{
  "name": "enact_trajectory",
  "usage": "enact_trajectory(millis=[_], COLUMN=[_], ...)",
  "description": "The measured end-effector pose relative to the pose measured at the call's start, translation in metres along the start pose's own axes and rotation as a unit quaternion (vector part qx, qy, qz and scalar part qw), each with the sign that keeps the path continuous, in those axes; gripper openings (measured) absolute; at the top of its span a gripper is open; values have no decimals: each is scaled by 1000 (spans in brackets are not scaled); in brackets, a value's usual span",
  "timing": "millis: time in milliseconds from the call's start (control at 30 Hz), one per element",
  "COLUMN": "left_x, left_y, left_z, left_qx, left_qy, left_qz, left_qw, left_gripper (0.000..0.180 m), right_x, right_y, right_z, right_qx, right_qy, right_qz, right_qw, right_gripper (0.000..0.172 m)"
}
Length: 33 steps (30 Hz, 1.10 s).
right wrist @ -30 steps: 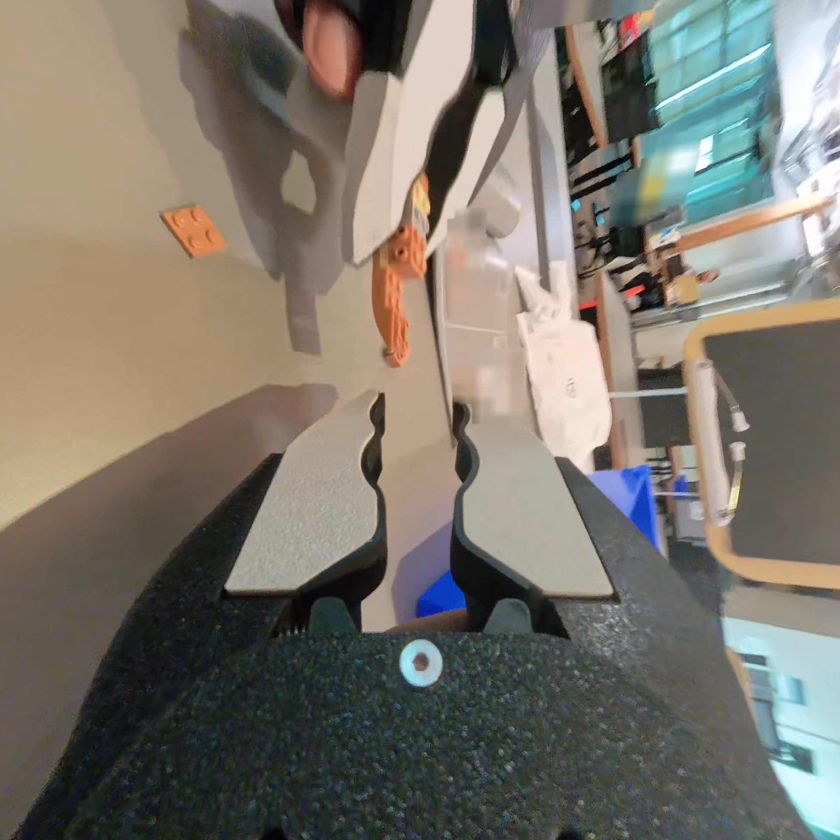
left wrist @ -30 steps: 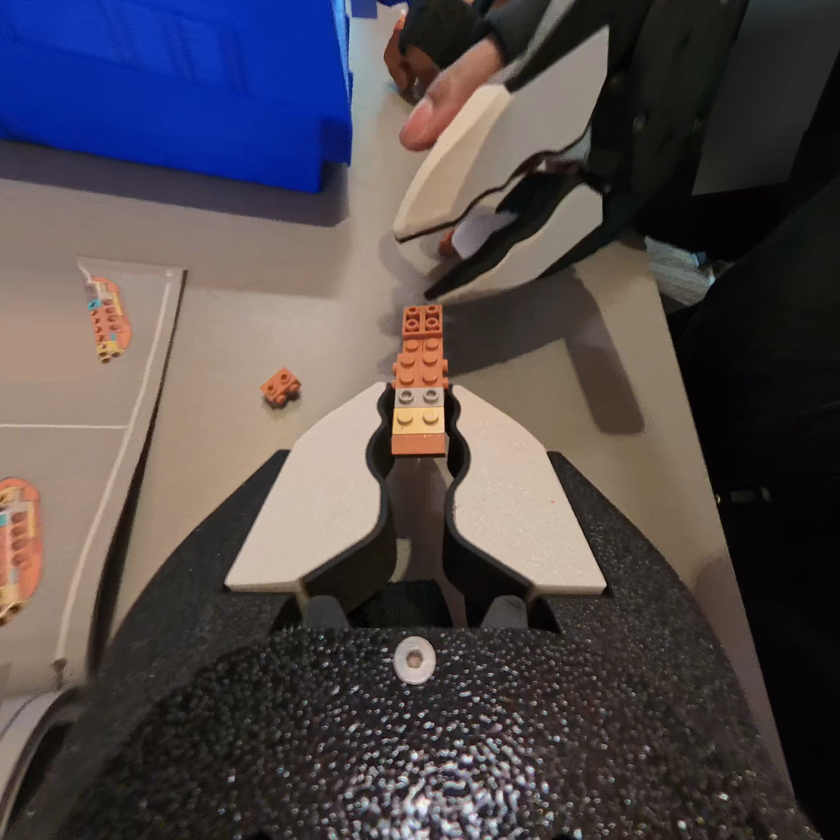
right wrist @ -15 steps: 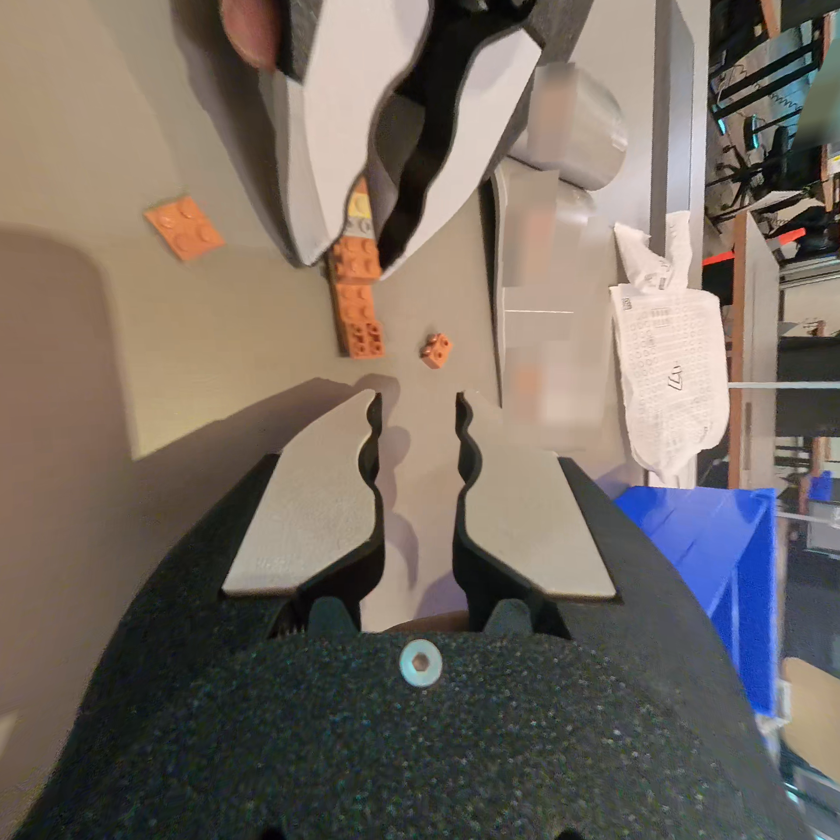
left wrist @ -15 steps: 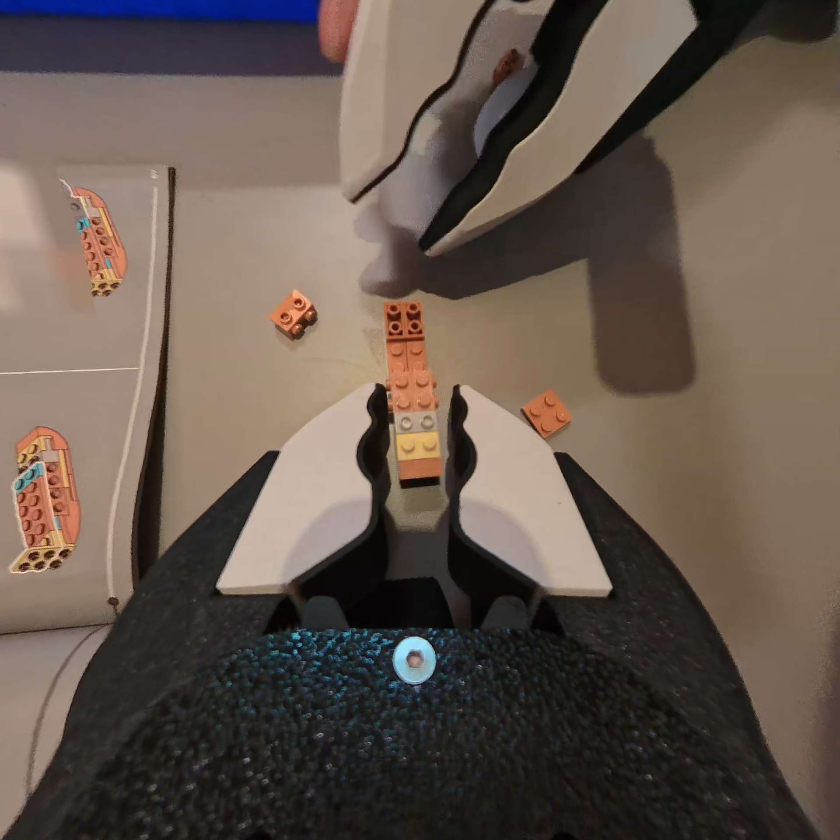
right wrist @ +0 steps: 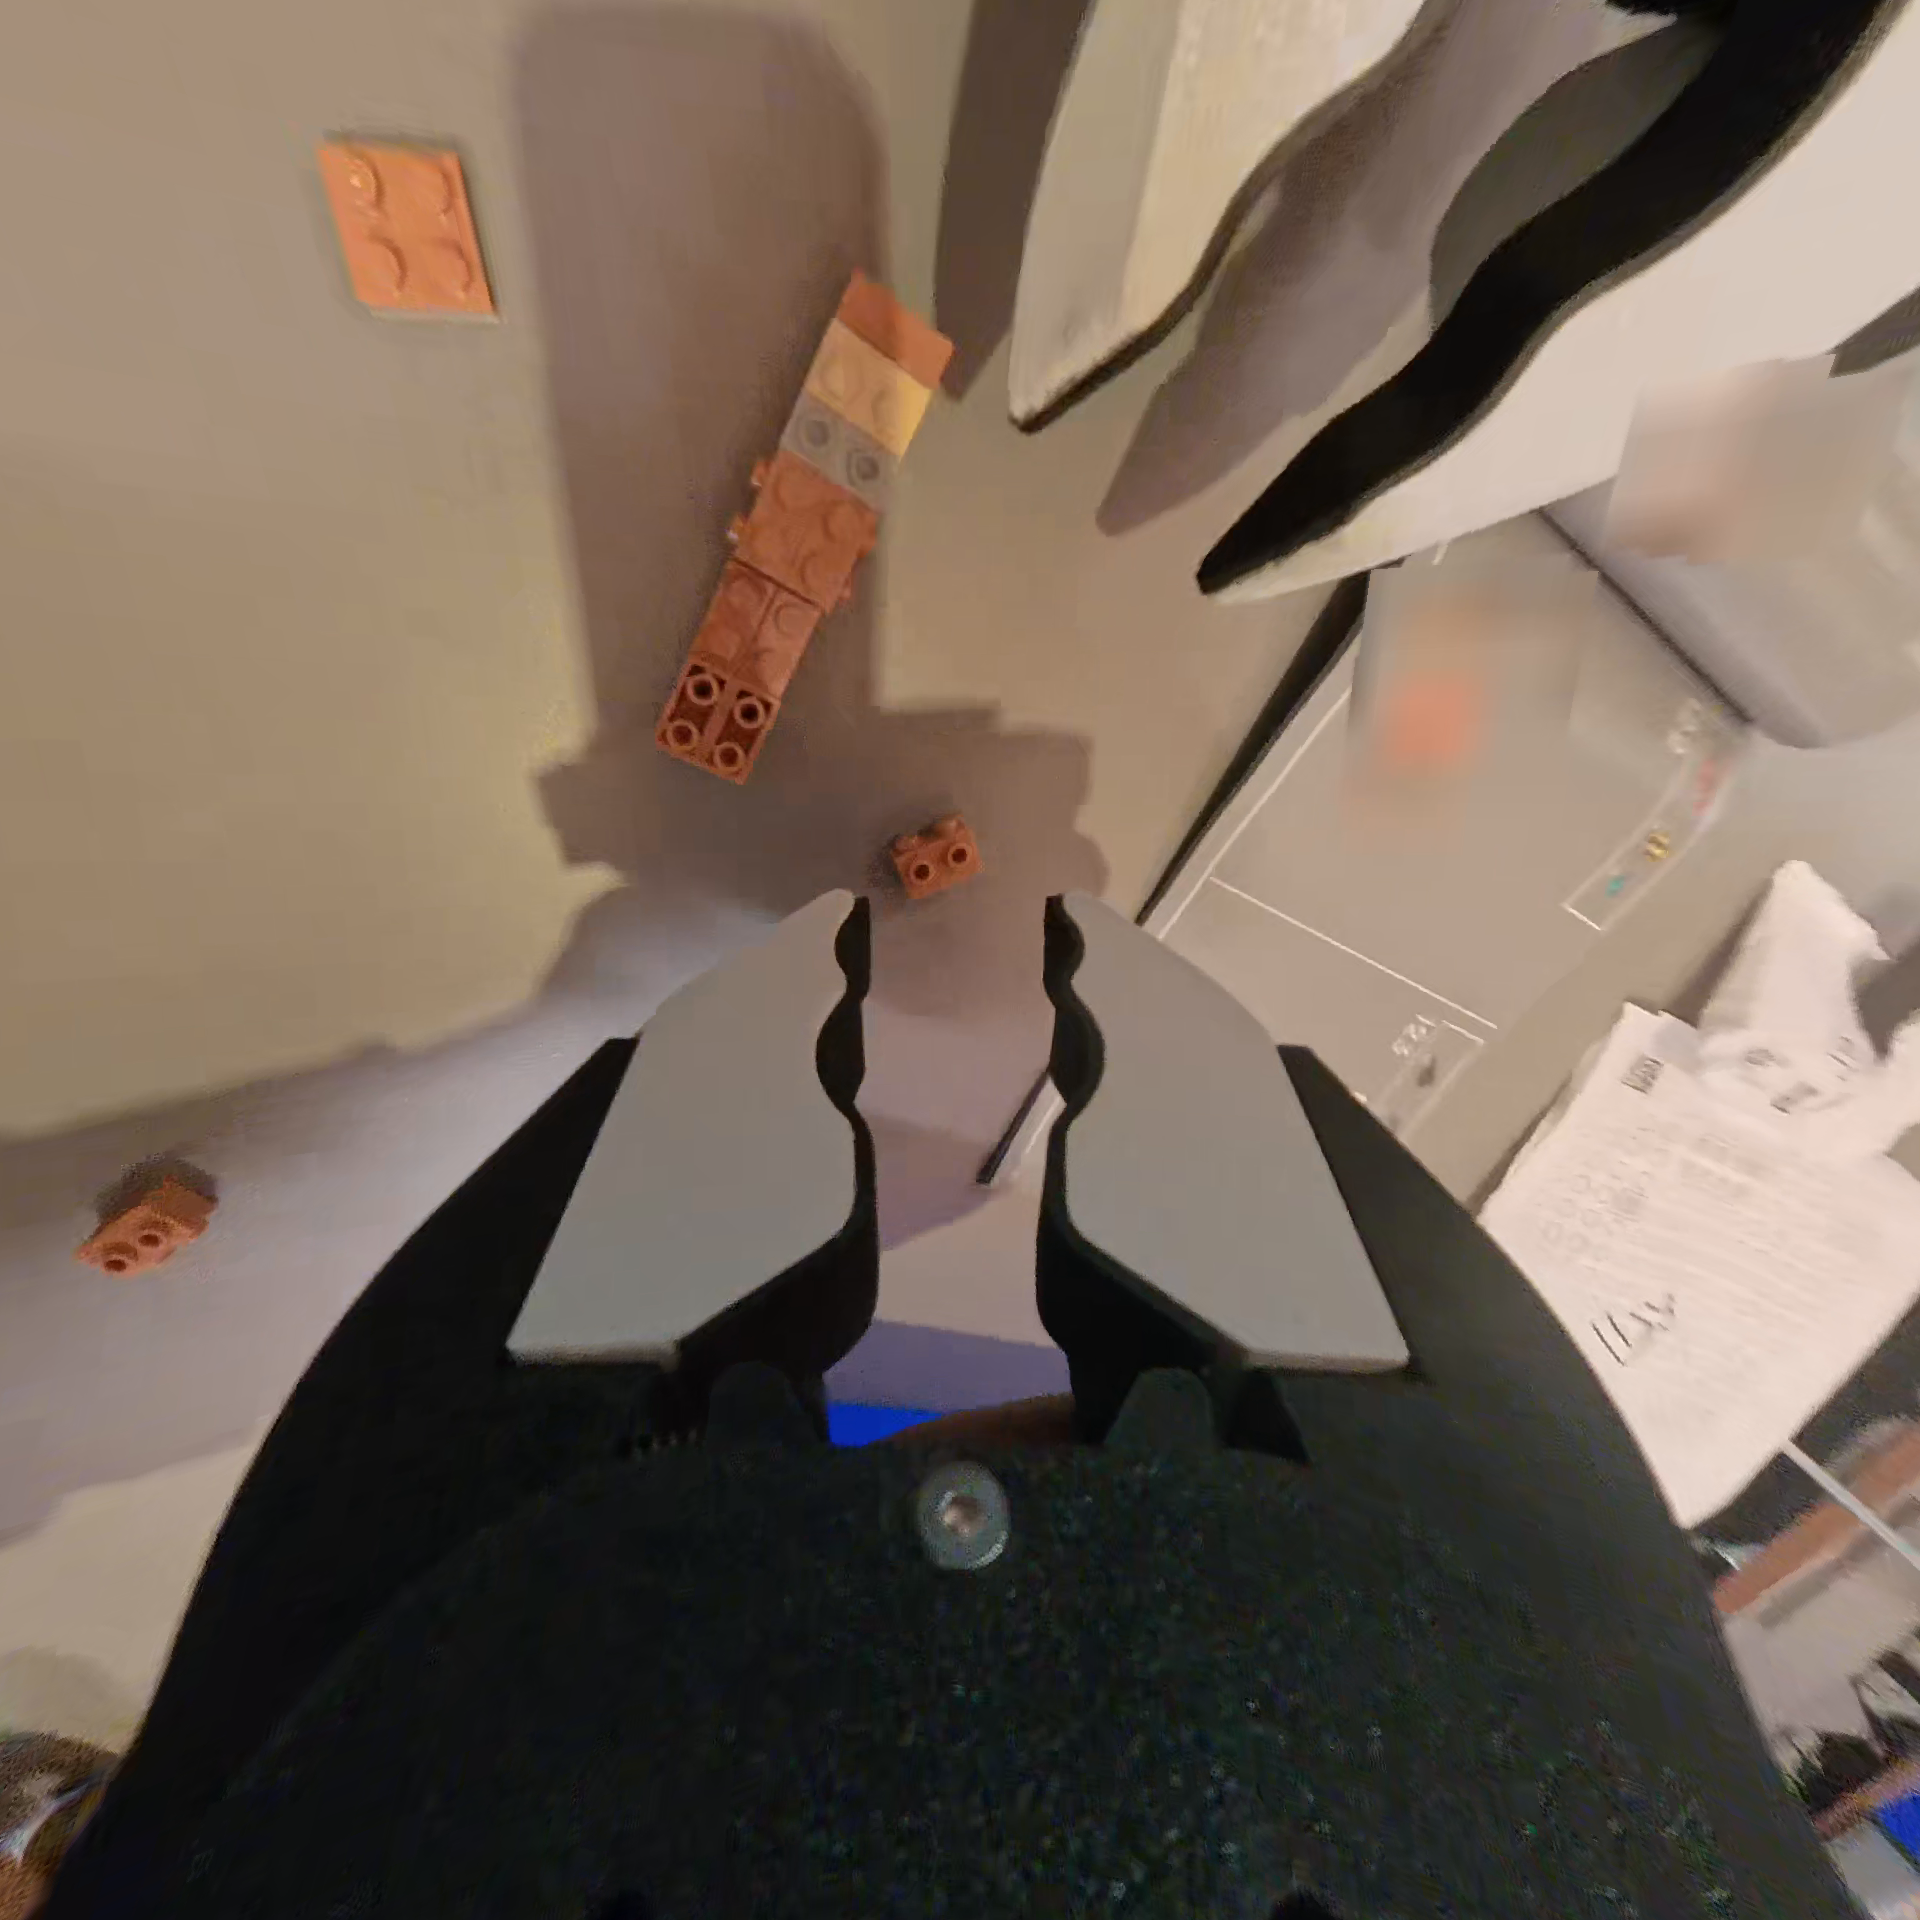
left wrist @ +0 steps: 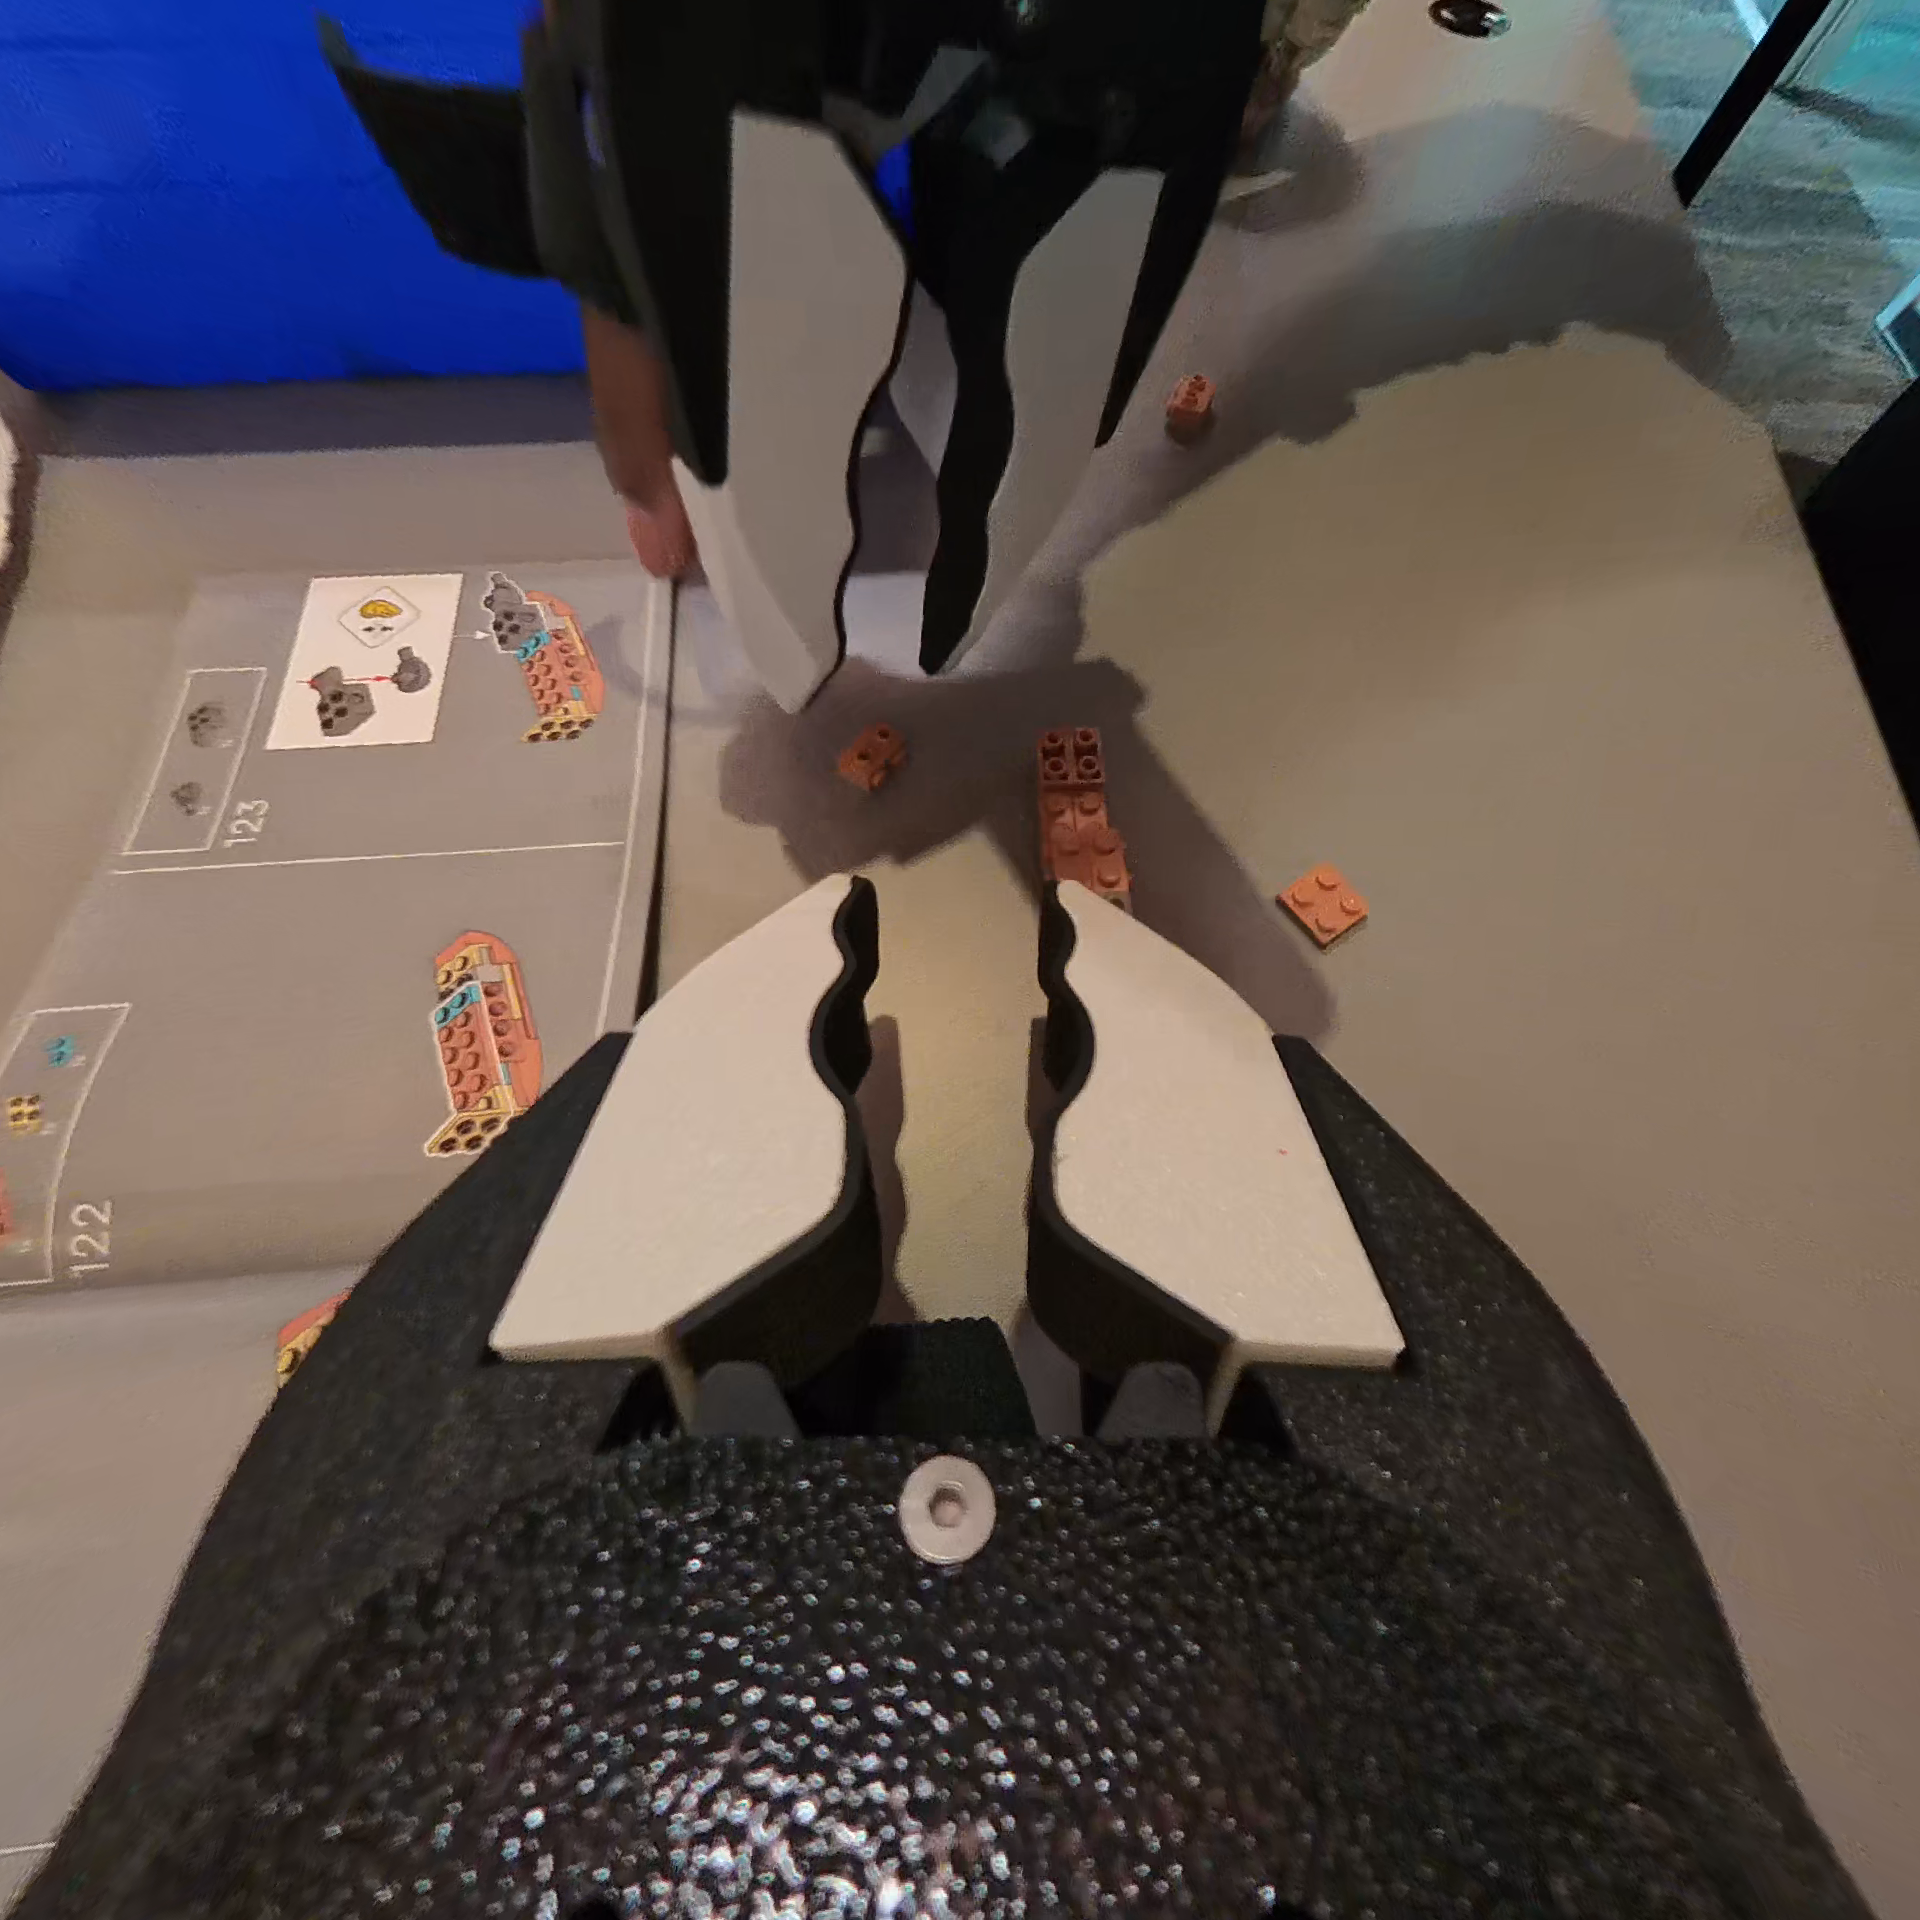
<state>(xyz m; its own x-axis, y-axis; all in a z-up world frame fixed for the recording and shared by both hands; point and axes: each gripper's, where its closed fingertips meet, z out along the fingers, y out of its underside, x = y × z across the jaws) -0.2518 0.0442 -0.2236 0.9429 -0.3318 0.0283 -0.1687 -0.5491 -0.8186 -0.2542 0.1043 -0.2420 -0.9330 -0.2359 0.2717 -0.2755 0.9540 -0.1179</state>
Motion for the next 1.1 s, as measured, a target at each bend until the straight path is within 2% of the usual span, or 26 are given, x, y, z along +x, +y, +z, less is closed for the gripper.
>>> enact_trajectory(millis=[133,233,300,400,500,600,667,767,833,967,1100], left_x=[-1,1,4,5,0,-11,-22,-41,-49,-48,-33], left_y=[4,6,5,4,1,-9,-16,-22,-26,-39,-47], left_z=[3,6,7,8,6,-1,-8,-16,-17,-17,-10], left_qx=[-3,-8,-10,-10,4,53,94,144,169,192,197], left_qy=[4,8,12,13,16,21,12,-33,-70,-149,-155], left_qz=[-6,-5,-1,-10,-68,-148,-175,-174,-152,-40,22], left_qw=[1000,1000,1000,1000,998,987,980,974,971,969,968], left_gripper=[29,28,28,28,27,27,26,26,26,27,27], right_x=[-4,-4,-2,8,30,49,51,44,37,31,24], right_y=[2,2,1,7,1,-12,-16,-21,-28,-27,-15], right_z=[11,18,22,23,13,-10,-26,-45,-50,-62,-68], right_qx=[-14,-22,-24,-54,-42,32,85,173,220,291,313], right_qy=[-56,-63,-61,-17,112,260,346,423,425,424,429], right_qz=[-9,-17,-12,1,49,170,234,302,324,382,426], right_qw=[998,998,998,998,992,950,904,837,816,768,732], right_gripper=[29,28,18,16,16,17,17,16,16,16,16])
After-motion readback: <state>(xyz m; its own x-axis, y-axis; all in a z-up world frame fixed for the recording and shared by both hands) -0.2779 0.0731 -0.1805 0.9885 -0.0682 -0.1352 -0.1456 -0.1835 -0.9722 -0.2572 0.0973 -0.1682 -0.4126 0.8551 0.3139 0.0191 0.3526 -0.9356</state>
